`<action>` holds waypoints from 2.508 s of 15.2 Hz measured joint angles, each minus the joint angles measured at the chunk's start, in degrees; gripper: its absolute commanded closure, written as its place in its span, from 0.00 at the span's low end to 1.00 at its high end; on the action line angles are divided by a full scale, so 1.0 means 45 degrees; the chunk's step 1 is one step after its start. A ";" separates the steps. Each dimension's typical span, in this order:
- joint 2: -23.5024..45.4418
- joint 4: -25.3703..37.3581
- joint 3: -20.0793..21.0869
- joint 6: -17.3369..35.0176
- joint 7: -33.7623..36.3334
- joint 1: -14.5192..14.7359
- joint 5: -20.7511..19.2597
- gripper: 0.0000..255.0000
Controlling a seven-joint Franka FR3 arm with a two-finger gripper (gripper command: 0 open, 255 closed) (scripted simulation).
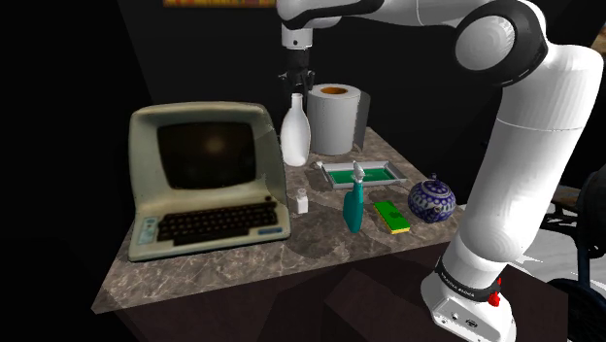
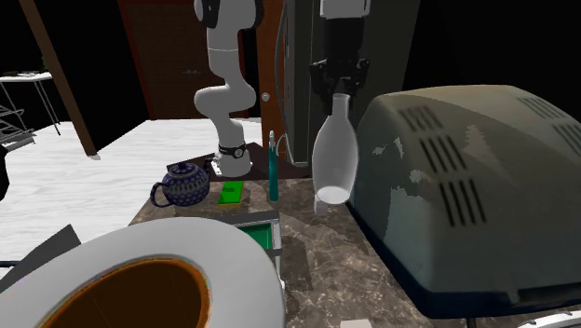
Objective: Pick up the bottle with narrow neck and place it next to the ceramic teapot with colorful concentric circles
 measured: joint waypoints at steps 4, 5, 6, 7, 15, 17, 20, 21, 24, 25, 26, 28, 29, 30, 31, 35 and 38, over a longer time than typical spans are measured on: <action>0.0222 0.1055 0.0010 -0.0829 0.0041 0.0014 -0.0008 1.00; 0.0249 0.1261 0.0007 -0.1009 0.0037 0.0011 -0.0009 1.00; 0.0317 0.1536 0.0005 -0.1216 0.0035 0.0007 -0.0010 1.00; 0.0349 0.1750 0.0005 -0.1400 0.0040 0.0008 -0.0010 1.00; -0.0465 0.1968 -0.0217 -0.2438 -0.0471 -0.0311 0.0032 1.00; -0.1111 0.1428 -0.0411 -0.2556 -0.0894 -0.0549 0.0051 1.00; -0.2242 0.0467 -0.0748 -0.2742 -0.1571 -0.0894 0.0035 1.00; -0.2547 0.0167 -0.0806 -0.2744 -0.1680 -0.0947 0.0021 1.00; -0.3369 -0.0319 -0.1189 -0.3098 -0.2384 -0.1269 -0.0049 1.00; -0.3747 -0.0677 -0.1341 -0.3122 -0.2656 -0.1388 -0.0094 1.00; -0.3915 -0.0788 -0.1451 -0.3176 -0.2846 -0.1469 -0.0125 1.00; -0.4342 -0.0841 -0.1736 -0.3555 -0.3337 -0.1669 -0.0220 1.00; -0.4601 -0.0965 -0.1847 -0.3690 -0.3528 -0.1748 -0.0274 1.00; -0.4816 -0.1048 -0.1996 -0.3822 -0.3774 -0.1846 -0.0332 1.00; -0.4939 -0.1039 -0.2149 -0.3954 -0.4023 -0.1938 -0.0386 1.00; -0.5542 -0.1104 -0.2790 -0.4484 -0.5060 -0.2312 -0.0662 1.00; -0.6029 -0.1019 -0.3227 -0.5028 -0.5777 -0.2554 -0.0893 1.00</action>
